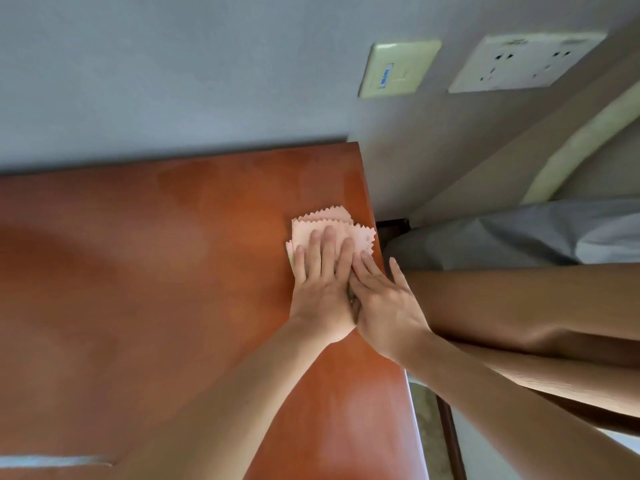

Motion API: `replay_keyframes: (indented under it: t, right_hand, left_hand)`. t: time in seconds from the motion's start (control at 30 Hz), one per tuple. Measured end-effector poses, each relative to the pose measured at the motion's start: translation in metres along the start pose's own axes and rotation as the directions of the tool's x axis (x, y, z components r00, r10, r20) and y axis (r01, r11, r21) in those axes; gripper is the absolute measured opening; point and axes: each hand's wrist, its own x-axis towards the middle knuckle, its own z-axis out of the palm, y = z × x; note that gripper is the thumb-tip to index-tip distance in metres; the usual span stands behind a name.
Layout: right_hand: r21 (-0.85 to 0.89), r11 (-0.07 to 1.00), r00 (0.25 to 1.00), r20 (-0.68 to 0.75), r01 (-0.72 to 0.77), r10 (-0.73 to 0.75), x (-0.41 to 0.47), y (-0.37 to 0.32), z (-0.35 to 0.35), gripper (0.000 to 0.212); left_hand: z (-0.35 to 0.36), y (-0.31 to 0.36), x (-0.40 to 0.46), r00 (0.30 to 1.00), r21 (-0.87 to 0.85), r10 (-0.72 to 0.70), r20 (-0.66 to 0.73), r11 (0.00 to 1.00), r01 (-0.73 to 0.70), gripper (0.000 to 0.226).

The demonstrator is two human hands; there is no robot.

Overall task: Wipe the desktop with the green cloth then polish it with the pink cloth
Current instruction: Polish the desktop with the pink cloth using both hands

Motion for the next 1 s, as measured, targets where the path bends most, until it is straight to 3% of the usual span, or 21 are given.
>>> replay_keyframes:
  t: [0.53, 0.7, 1.0]
  right_hand:
    - [-0.102, 0.995, 0.998, -0.061, -0.022, 0.016, 0.127, 0.037, -0.044, 0.061]
    - [-0.036, 0.999, 0.998, -0.055, -0.033, 0.031, 0.131, 0.038, -0.045, 0.063]
    - [-0.144, 0.989, 0.996, -0.081, 0.014, -0.026, 0.147, -0.004, -0.038, 0.057]
  left_hand:
    - [-0.062, -0.015, 0.129, 1.0, 0.082, 0.005, -0.016, 0.997, -0.003, 0.091]
    - [-0.071, -0.014, 0.131, 1.0, 0.071, 0.009, 0.005, 0.997, -0.01, 0.089]
    - [-0.07, -0.063, 0.119, 0.999, 0.088, 0.013, -0.034, 0.996, -0.01, 0.086]
